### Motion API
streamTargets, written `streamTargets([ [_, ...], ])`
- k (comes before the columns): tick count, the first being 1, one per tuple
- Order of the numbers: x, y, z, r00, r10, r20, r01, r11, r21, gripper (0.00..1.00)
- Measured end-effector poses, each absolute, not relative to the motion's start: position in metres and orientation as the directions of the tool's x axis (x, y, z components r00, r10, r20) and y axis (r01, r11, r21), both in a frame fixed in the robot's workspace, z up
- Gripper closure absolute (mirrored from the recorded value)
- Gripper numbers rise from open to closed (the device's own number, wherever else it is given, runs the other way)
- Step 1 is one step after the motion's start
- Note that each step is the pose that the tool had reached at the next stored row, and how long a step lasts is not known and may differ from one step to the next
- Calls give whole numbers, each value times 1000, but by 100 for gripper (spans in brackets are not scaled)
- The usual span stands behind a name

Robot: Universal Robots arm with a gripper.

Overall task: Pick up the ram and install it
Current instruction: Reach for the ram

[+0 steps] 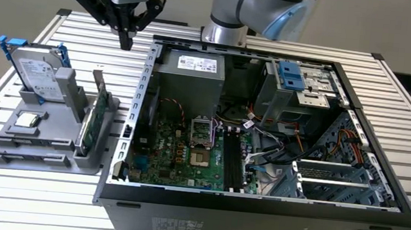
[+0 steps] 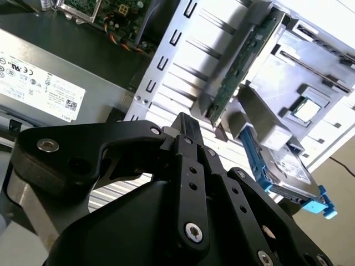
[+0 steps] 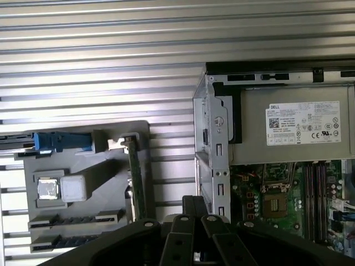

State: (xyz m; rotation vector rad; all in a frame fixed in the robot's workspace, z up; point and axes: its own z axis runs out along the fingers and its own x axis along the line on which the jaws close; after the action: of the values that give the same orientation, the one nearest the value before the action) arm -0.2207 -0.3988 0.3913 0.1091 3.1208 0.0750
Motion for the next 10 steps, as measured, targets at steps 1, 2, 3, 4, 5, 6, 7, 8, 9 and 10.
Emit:
streamTargets([
  [1,-221,-399,391,-997,70,-16,69,996,49,100],
  [2,-222,-399,391,-997,70,-16,69,996,49,100],
  [3,-223,-399,391,-997,70,-16,69,996,49,100],
  [4,-223,-399,391,-997,70,-16,69,996,49,100],
  [5,-224,-399,391,-997,70,-16,69,996,49,100],
  [6,-224,-399,391,-997,70,-16,69,996,49,100],
  [7,-225,-399,391,-997,70,-16,69,996,49,100],
  [8,-226,-399,391,-997,70,-16,69,996,49,100],
  [9,-226,-399,391,-997,70,-16,69,996,49,100],
  [10,-227,-399,391,-997,70,-16,69,996,49,100],
])
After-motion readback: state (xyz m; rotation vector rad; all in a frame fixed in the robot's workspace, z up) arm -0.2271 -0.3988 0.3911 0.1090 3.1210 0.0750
